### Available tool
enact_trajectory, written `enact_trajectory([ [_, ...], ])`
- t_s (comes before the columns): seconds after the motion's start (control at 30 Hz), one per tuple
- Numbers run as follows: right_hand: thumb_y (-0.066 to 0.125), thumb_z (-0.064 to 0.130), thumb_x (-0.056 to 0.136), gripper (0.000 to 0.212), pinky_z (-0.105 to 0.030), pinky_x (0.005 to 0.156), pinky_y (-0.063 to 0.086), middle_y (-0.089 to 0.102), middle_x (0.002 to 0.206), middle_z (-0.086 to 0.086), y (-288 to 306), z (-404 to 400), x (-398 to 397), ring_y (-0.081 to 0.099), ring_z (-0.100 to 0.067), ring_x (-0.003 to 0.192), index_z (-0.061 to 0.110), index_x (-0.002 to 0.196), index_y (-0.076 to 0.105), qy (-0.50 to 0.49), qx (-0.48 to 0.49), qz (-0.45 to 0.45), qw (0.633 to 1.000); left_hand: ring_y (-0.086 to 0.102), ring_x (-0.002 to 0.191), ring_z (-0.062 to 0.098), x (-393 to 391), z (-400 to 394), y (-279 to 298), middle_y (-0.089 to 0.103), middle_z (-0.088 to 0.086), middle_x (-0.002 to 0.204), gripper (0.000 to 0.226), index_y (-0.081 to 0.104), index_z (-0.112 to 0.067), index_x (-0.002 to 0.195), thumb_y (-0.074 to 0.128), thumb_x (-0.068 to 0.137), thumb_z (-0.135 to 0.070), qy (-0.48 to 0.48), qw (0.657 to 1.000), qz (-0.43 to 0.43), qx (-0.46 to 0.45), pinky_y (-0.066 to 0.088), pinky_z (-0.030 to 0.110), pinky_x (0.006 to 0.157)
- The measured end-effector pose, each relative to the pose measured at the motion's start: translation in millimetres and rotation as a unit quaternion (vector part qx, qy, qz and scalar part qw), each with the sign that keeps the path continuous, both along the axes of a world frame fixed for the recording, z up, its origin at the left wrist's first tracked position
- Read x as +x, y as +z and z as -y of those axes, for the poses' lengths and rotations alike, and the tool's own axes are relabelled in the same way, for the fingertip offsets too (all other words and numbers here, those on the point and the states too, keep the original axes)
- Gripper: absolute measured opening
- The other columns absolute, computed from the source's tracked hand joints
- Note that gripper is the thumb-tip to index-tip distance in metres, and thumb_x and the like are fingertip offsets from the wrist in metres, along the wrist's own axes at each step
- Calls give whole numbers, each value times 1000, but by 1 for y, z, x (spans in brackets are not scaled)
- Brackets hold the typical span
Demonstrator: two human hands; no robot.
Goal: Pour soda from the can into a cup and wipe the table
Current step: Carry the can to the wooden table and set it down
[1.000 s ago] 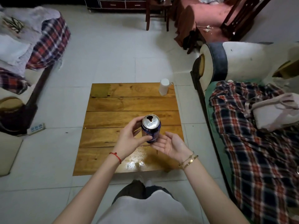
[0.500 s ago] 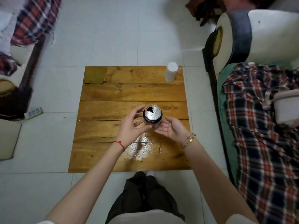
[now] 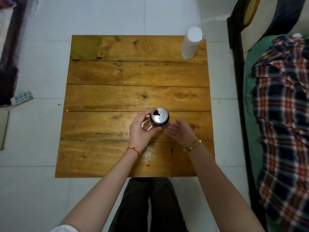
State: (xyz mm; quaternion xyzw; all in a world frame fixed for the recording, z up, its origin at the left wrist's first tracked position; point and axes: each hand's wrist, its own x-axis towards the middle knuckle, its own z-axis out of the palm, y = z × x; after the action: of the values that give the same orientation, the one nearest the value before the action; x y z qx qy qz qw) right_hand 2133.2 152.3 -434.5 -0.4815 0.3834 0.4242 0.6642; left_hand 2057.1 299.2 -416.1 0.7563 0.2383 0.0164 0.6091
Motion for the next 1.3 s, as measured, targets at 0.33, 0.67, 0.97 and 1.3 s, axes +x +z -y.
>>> enact_trajectory([
  [0.33,33,18,100,35,-28,72,51,66,89,-7,-37,-5,-17,62,-18,78,-1,113,60,-53,-69,60,994,59,113,6,2,17,-44,56,-27,119,65,60,-27,121,88,63,-24,34,999,-15,16,56,40,92],
  [0.67,43,2,92,30,-34,91,49,69,92,-7,-55,-12,-23,63,-16,89,16,81,68,1,-132,137,982,56,110,3,6,23,-68,55,-16,117,64,59,-21,122,87,66,-10,17,998,-9,53,54,24,91],
  [0.97,48,15,96,45,-22,87,39,53,137,-5,-32,5,-43,53,-22,122,14,141,44,288,-269,272,878,38,135,14,-18,4,-59,41,1,147,84,35,-14,147,80,77,-24,-86,982,-103,132,27,20,109],
  [1.3,48,26,95,53,-36,110,31,46,141,-7,33,22,-55,39,-23,132,13,145,34,525,-350,375,679,25,145,25,-60,-38,0,34,6,154,73,34,-17,149,68,87,-34,-216,924,-131,287,21,45,120],
])
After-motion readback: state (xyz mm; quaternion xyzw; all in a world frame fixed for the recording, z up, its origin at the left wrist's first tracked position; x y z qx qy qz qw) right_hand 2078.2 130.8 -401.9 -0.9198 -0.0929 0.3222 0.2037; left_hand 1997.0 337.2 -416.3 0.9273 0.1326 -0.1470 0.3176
